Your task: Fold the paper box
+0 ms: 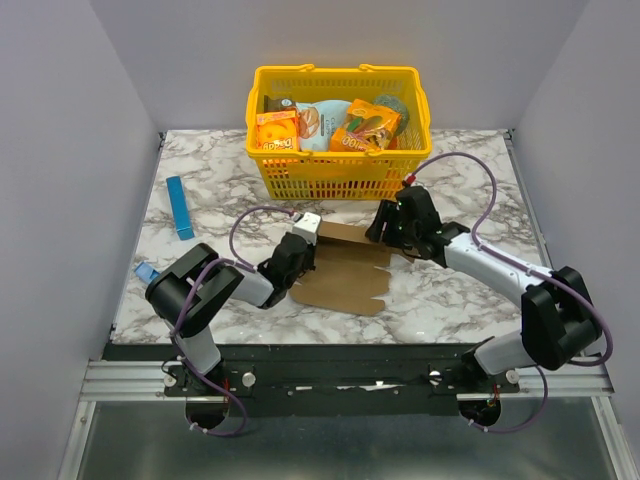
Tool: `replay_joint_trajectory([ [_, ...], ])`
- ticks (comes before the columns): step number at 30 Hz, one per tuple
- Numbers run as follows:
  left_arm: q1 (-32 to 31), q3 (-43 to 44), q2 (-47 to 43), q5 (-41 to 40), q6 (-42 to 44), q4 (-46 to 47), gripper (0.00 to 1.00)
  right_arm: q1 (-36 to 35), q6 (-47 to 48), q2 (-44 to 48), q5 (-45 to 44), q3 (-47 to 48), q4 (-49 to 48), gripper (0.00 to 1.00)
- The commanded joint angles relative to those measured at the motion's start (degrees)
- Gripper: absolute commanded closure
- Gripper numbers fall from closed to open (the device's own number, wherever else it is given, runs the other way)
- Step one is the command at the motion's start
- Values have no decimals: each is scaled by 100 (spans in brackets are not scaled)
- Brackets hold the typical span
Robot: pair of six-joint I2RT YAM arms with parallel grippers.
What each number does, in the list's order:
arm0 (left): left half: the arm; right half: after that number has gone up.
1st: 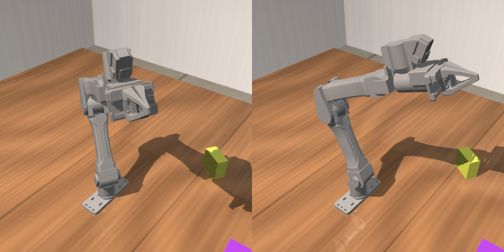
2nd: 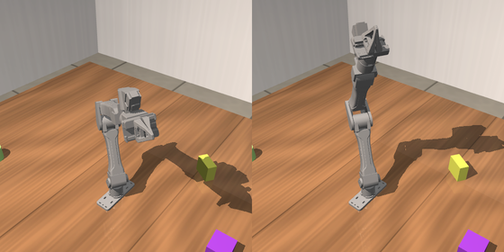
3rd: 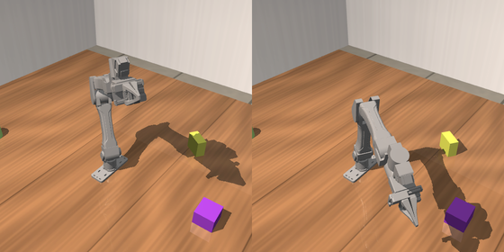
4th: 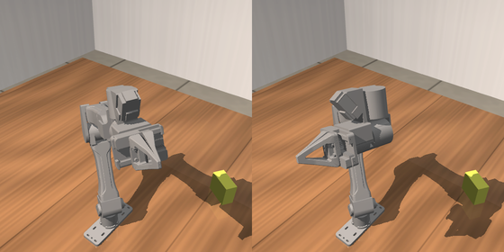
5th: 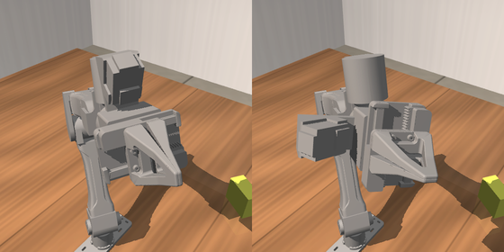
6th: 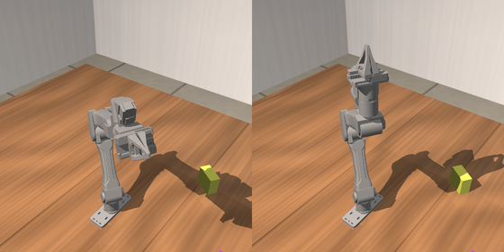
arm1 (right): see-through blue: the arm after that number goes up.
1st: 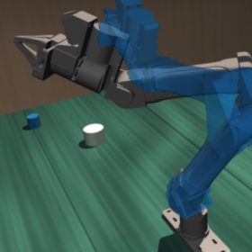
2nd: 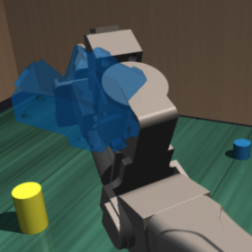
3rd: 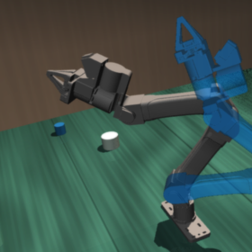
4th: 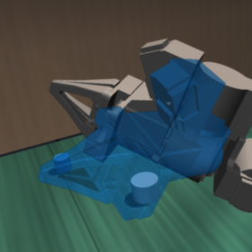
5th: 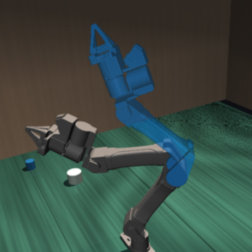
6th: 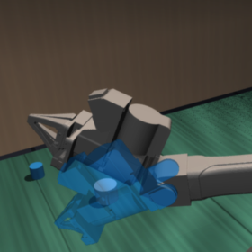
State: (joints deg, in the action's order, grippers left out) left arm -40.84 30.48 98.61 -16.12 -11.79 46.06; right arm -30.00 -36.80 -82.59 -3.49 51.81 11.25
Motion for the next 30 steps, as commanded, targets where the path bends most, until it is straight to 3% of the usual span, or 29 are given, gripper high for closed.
replay_joint_trajectory([
  [1, -82, 81, 36, -163, 63, -18, 74, 64, -258, -179, 479, -154, -219, 31],
  [17, -196, 55, -43, -190, 98, -36, 75, 170, -846, -214, 850, -408, -896, 56],
  [27, -240, 55, -52, -233, 63, -62, 76, 284, -1374, -56, 990, -874, -1599, 63],
  [30, -240, 72, -26, -374, 81, -124, 81, 293, -1225, 40, 929, -875, -1599, 57],
])
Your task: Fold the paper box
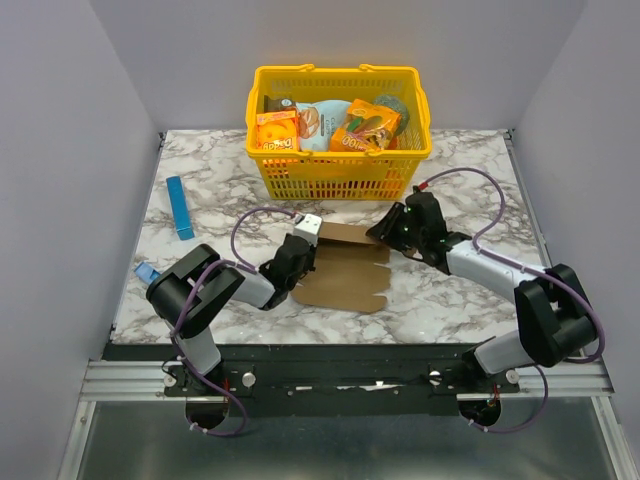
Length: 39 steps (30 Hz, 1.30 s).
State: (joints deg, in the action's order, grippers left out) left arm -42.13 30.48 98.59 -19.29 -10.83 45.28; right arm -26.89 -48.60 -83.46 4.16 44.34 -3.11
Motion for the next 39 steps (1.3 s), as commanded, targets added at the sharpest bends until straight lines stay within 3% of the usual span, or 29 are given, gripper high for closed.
replay_joint_trajectory([
  [1, -103, 81, -24, -188, -33, -97, 82, -9, -1, 198, 112, -144, -85, 53],
  [2, -103, 90, -24, -268, -42, -115, 85, -17, 113, 294, 67, -249, -84, 42],
  [3, -111, 81, -15, -329, -42, -124, 86, -18, 183, 382, -63, -302, -75, 38],
  [6, -103, 81, -24, -479, -42, -168, 89, -18, 385, 892, -301, -645, 4, 32],
  [17, -103, 125, -24, -655, -86, -300, 92, -26, 518, 1710, -249, -1788, -75, 47],
  [30, -120, 90, -32, -646, -95, -265, 92, -26, 403, 893, -935, -1595, -356, 49],
  [39, -146, 107, 3, -672, -104, -265, 92, -26, 527, 297, -768, -1446, -796, 50],
])
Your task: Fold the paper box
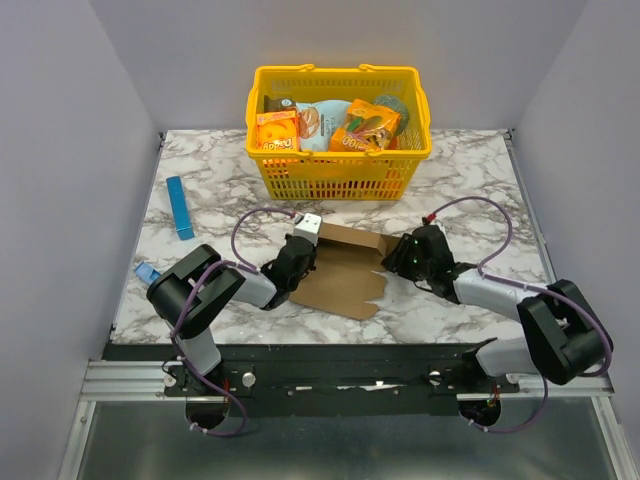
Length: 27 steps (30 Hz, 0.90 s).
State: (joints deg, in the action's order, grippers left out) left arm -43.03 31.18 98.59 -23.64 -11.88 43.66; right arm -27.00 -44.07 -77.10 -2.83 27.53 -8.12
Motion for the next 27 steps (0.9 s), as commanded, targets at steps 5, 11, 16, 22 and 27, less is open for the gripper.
replay_joint_trajectory([
  [5, -83, 46, 29, -255, 10, -103, 93, -15, 57, -552, 151, 244, -585, 53],
  [11, -127, 64, 47, -264, 28, -112, 93, -15, 382, -613, 248, 253, -1060, 56],
  [16, -162, 99, 56, -282, 54, -147, 95, -15, 505, -832, 442, 446, -1078, 58],
  [22, -189, 108, 55, -308, 63, -156, 95, -33, 628, -938, 371, 412, -1173, 67],
  [27, -250, 143, 82, -334, 107, -173, 95, -121, 926, -903, 380, 376, -1403, 83],
])
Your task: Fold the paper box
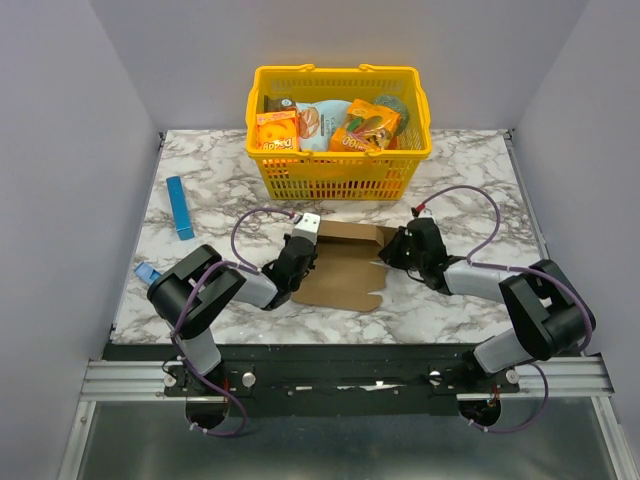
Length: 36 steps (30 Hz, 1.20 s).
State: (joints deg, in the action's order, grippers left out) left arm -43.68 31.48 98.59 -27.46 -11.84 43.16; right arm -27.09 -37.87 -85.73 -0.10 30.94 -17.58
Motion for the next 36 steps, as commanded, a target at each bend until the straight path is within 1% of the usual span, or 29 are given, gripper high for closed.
replay_joint_trajectory([
  [1, -193, 112, 91, 39, 102, -132, 95, -138, 358, -31, 80, 52, -465, 85],
  [2, -202, 121, 91, 22, 120, -132, 95, -191, 402, -22, 63, 87, -457, 90],
  [3, -211, 121, 82, 13, 146, -132, 95, -226, 481, -14, 45, 149, -448, 91],
  [8, -272, 147, 91, -5, 164, -141, 96, -551, 710, -40, -306, 334, -369, 91],
  [15, -343, 174, 117, -22, 190, -141, 96, -929, 886, -400, -684, 747, -70, 91],
  [23, -378, 191, 135, -5, 173, -123, 96, -982, 711, -576, -764, 659, -456, 91],
  [29, -422, 209, 152, 4, 155, -132, 96, -1061, 517, -681, -658, 694, -676, 87],
  [36, -431, 183, 99, -5, 138, -115, 98, -1123, 324, -752, -500, 685, -834, 79],
])
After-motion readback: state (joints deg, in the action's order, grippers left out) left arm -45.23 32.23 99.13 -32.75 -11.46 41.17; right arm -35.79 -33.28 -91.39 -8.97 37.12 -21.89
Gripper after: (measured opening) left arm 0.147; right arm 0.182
